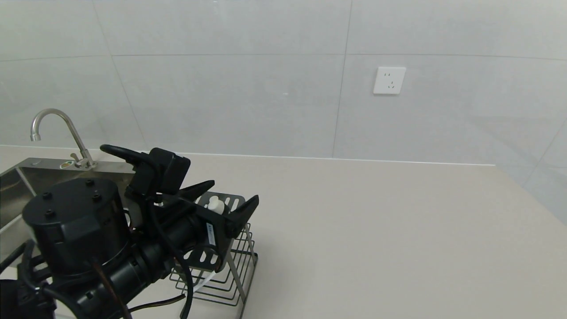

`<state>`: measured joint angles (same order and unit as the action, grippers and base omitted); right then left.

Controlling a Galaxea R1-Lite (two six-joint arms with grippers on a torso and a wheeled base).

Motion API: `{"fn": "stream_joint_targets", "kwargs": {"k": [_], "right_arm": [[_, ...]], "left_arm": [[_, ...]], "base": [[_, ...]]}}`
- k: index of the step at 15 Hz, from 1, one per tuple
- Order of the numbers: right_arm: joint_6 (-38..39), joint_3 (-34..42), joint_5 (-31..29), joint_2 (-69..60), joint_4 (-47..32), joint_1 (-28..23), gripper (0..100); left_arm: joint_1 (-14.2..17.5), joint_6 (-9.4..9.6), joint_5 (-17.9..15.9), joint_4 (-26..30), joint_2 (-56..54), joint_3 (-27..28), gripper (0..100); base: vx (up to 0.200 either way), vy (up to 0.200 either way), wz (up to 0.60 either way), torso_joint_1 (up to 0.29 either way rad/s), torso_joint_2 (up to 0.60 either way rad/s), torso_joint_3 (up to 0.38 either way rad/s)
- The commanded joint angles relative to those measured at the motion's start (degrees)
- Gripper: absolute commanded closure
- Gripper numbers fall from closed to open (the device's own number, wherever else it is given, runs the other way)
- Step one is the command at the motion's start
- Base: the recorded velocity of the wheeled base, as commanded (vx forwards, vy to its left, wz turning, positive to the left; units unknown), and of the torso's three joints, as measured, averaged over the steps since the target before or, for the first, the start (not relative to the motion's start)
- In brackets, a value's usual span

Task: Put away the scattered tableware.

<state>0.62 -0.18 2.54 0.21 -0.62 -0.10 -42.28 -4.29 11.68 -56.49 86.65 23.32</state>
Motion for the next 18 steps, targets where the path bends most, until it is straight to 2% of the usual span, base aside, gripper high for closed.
{"fn": "stream_joint_targets", "kwargs": {"k": [1, 3, 4, 5, 6, 7, 8, 9, 11, 12, 13, 14, 15, 18], "right_arm": [[0.0, 0.0, 0.0, 0.1, 0.0, 0.0, 100], [0.0, 0.0, 0.0, 0.1, 0.0, 0.0, 100], [0.0, 0.0, 0.0, 0.1, 0.0, 0.0, 100], [0.0, 0.0, 0.0, 0.1, 0.0, 0.0, 100], [0.0, 0.0, 0.0, 0.1, 0.0, 0.0, 100], [0.0, 0.0, 0.0, 0.1, 0.0, 0.0, 100], [0.0, 0.0, 0.0, 0.1, 0.0, 0.0, 100], [0.0, 0.0, 0.0, 0.1, 0.0, 0.0, 100], [0.0, 0.0, 0.0, 0.1, 0.0, 0.0, 100], [0.0, 0.0, 0.0, 0.1, 0.0, 0.0, 100], [0.0, 0.0, 0.0, 0.1, 0.0, 0.0, 100], [0.0, 0.0, 0.0, 0.1, 0.0, 0.0, 100], [0.0, 0.0, 0.0, 0.1, 0.0, 0.0, 100], [0.0, 0.0, 0.0, 0.1, 0.0, 0.0, 100]], "left_arm": [[0.5, 0.86, -0.7, -0.1, -1.6, 0.1, 0], [0.7, 4.91, -6.6, -1.3, -3.6, 0.0, 0], [2.4, 7.98, -10.9, -3.2, -4.4, 0.1, 0], [4.0, 9.39, -13.8, -4.6, -4.5, 0.1, 0], [9.3, 13.61, -26.8, -9.6, -4.5, 0.1, 0], [9.7, 13.78, -27.5, -9.9, -4.5, 0.1, 0], [16.5, 16.42, -42.2, -13.4, -4.5, -0.1, 0], [18.5, 16.68, -46.0, -13.8, -4.9, -0.2, 0], [19.3, 15.54, -47.5, -13.9, -6.7, -0.3, 0], [19.4, 11.67, -47.5, -14.0, -9.1, -0.8, 0], [19.5, 10.79, -47.4, -14.0, -9.8, -0.9, 0], [19.9, 8.77, -46.8, -13.8, -12.6, -1.9, 0], [20.4, 8.33, -46.5, -13.8, -13.5, -2.1, 0], [25.1, 7.02, -41.9, -13.5, -19.1, -4.5, 0]], "base": [[0.000, 0.000, 0.00, 0.000, 0.00, 0.000], [0.000, 0.000, 0.00, 0.000, 0.00, 0.000], [0.000, 0.000, 0.00, 0.000, 0.00, 0.000], [0.000, 0.000, 0.00, 0.000, 0.00, 0.000], [0.000, 0.000, 0.00, 0.000, 0.00, 0.000], [0.000, 0.000, 0.00, 0.000, 0.00, 0.000], [0.000, 0.000, 0.00, 0.000, 0.00, 0.000], [0.000, 0.000, 0.00, 0.000, 0.00, 0.000], [0.000, 0.000, 0.00, 0.000, 0.00, 0.000], [0.000, 0.000, 0.00, 0.000, 0.00, 0.000], [0.000, 0.000, 0.00, 0.000, 0.00, 0.000], [0.000, 0.000, 0.00, 0.000, 0.00, 0.000], [0.000, 0.000, 0.00, 0.000, 0.00, 0.000], [0.000, 0.000, 0.00, 0.000, 0.00, 0.000]]}}
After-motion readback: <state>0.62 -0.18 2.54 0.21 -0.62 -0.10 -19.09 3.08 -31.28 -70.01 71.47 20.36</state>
